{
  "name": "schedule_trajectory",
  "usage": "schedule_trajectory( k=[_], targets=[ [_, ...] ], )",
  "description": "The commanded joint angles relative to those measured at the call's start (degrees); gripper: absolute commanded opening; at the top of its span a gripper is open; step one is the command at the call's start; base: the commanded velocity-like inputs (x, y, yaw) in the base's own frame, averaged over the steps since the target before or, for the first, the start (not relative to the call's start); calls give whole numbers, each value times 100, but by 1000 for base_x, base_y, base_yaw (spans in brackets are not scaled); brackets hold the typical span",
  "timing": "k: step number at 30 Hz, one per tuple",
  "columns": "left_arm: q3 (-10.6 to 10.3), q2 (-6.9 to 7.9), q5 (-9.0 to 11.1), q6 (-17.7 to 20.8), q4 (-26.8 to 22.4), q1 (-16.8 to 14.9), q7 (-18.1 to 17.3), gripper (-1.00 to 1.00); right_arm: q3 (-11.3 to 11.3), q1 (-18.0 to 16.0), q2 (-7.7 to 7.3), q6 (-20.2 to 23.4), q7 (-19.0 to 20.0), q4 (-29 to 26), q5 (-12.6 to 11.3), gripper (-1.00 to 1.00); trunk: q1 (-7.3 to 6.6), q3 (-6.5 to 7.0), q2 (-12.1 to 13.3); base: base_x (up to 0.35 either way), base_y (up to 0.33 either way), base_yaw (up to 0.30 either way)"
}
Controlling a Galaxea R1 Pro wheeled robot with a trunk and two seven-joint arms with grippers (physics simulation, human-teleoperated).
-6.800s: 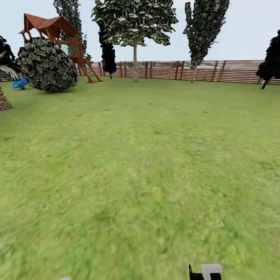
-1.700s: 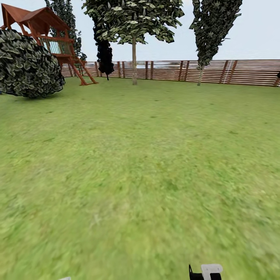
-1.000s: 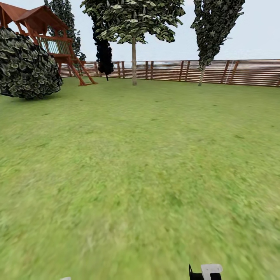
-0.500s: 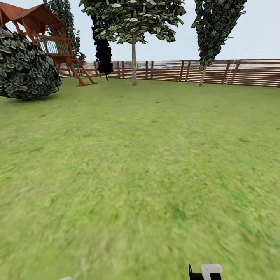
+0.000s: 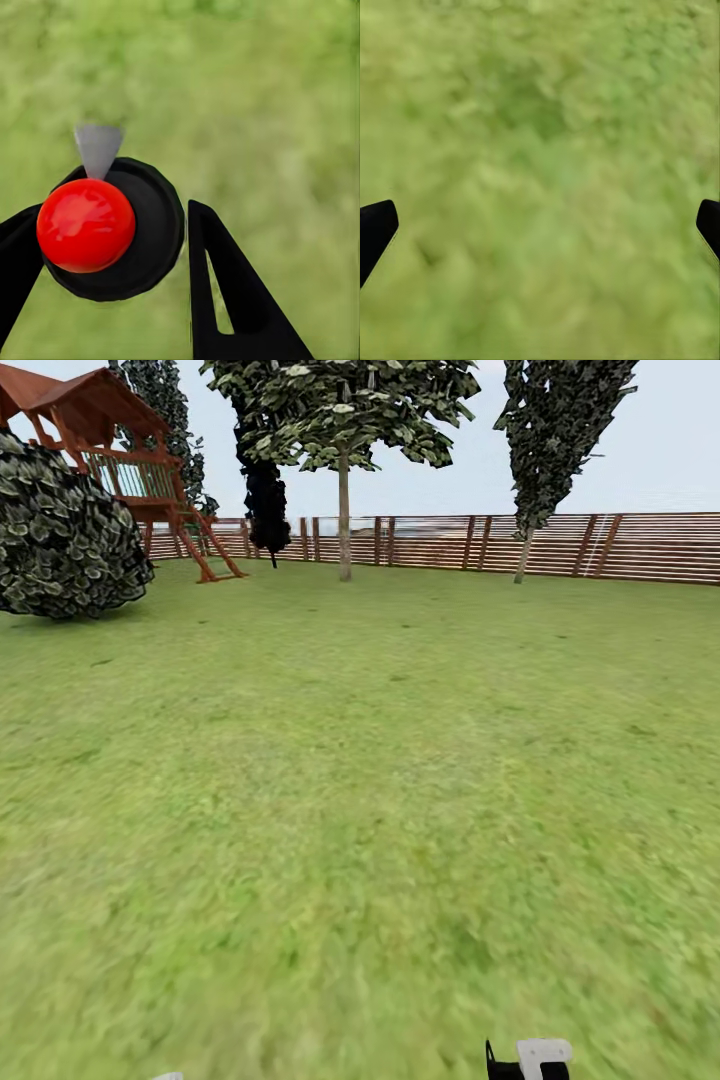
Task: In the garden, pick up the pesticide atomizer on the floor and spray pesticide onto both trees until each tree trunk is fully covered.
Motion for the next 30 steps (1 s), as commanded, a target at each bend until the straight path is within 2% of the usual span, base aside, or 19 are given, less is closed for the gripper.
schedule_trajectory(
  k=[1,30],
  targets=[
    [-48,2,31,-17,-1,-2,21,-100,-37,-4,0,-14,-28,7,61,100,3,-5,-2,339,0,0],
    [-48,2,32,-9,-1,-2,21,-100,-37,-4,0,-14,-28,7,61,100,3,-5,-2,339,0,0]
  ],
)
